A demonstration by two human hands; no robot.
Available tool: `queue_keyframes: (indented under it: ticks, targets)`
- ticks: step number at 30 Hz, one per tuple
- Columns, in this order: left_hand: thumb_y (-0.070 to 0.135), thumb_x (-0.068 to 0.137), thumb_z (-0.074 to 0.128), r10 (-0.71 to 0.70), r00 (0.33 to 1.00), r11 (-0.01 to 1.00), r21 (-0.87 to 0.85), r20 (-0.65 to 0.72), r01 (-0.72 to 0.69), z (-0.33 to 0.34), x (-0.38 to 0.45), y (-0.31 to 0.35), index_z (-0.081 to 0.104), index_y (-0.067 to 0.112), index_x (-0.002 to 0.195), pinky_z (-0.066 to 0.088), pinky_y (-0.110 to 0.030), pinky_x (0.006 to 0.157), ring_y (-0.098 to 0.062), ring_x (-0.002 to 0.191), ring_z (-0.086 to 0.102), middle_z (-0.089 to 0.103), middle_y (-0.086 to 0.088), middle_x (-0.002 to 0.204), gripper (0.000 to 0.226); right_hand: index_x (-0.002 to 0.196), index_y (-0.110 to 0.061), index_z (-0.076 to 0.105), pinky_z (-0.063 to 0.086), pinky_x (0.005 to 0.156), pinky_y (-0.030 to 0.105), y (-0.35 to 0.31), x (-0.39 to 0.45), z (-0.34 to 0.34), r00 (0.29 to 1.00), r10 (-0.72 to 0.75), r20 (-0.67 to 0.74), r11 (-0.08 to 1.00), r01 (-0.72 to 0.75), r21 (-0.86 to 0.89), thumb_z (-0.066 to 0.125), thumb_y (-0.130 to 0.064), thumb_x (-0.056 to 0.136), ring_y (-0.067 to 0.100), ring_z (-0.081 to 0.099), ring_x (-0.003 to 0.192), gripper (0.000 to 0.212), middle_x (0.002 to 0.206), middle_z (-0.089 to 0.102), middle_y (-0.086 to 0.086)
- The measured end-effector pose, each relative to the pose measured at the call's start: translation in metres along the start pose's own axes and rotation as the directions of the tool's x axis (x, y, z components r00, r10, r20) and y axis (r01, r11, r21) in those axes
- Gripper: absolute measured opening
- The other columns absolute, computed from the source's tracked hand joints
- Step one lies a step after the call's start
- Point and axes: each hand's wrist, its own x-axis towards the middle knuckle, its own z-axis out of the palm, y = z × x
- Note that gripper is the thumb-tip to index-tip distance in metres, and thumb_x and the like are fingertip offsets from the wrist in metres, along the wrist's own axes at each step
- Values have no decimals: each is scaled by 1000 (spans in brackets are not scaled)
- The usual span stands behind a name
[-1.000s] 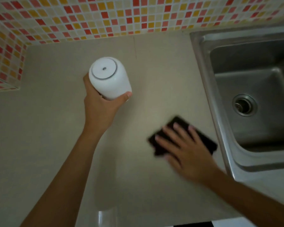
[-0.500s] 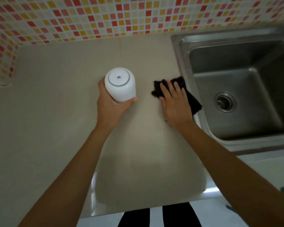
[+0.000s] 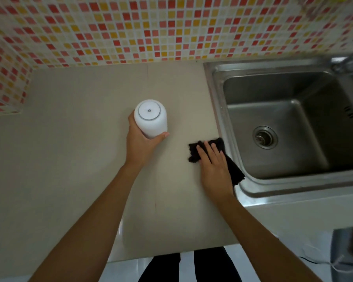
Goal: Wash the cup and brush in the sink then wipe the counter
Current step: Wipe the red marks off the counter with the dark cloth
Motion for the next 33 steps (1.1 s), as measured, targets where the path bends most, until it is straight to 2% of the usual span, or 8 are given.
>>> queue_keyframes:
  ticks: [6, 8, 11, 15, 20, 23, 28, 33]
  targets:
    - [15, 76, 79, -177, 978, 978, 95, -113, 188, -2, -50, 0, 23, 9, 147, 32, -25, 106, -19, 132, 40, 38, -9, 145, 90, 136, -6, 49, 27, 115, 44, -8, 30, -11, 996, 92, 3, 976, -90, 197, 44, 17, 84, 31, 30, 140, 57, 147, 39, 15]
    - [6, 85, 67, -120, 970, 983, 110, -211, 145, 0, -82, 5, 40, 7, 137, 41, -32, 102, -22, 119, 51, 50, -11, 131, 59, 134, -7, 51, 30, 113, 27, -10, 28, -30, 988, 152, 23, 919, -150, 364, 43, 12, 90, 29, 38, 135, 48, 145, 44, 14]
    - [10, 91, 59, -29, 995, 995, 95, -93, 38, 13, -106, 22, 61, 19, 112, 55, -35, 85, -15, 94, 61, 62, -1, 107, 22, 133, -10, 53, 35, 84, -3, -11, 25, -63, 968, 250, 5, 806, -211, 553, 47, 5, 94, 21, 59, 107, 42, 126, 59, 11]
    - [27, 95, 54, -112, 984, 994, 28, 137, 109, 46, -90, 69, 61, 17, 116, 44, -7, 75, -12, 98, 60, 64, 2, 111, 24, 150, -28, 20, 41, 81, 9, -6, 23, -97, 971, 238, -36, 804, -176, 568, 56, -4, 93, 4, 58, 94, 72, 110, 61, -9]
    - [49, 92, 52, -220, 889, 959, -76, 402, 272, 95, -57, 129, 58, 20, 117, 52, -32, 89, -13, 99, 65, 67, -1, 111, 39, 147, -39, -1, 39, 78, -2, 1, 19, -139, 967, 237, -91, 724, -113, 680, 61, -15, 92, -9, 58, 93, 87, 117, 58, -20]
    - [34, 90, 62, -214, 844, 927, -170, 492, 334, 122, -47, 162, 63, 12, 114, 55, -27, 76, -20, 96, 68, 70, -9, 109, 33, 148, -40, -1, 46, 82, 7, 20, 22, -170, 978, 193, -75, 646, -69, 760, 61, -11, 91, -4, 61, 101, 89, 123, 63, -10]
    - [17, 91, 62, -146, 826, 934, -201, 544, 297, 160, -38, 198, 63, 7, 111, 51, -44, 93, -29, 103, 67, 70, -15, 109, 22, 146, -30, 25, 43, 92, 14, 92, 37, -221, 982, 185, -38, 365, -33, 931, 43, 6, 94, 8, 45, 130, 65, 141, 48, -1]
    - [11, 92, 59, -44, 814, 984, -116, 579, 136, 211, -41, 248, 65, 11, 107, 52, -42, 89, -27, 103, 66, 70, -13, 109, 15, 140, -26, 39, 41, 87, 13, 172, 62, -277, 992, 56, 117, 483, -130, 866, 58, -2, 90, 5, 49, 118, 58, 127, 53, -7]
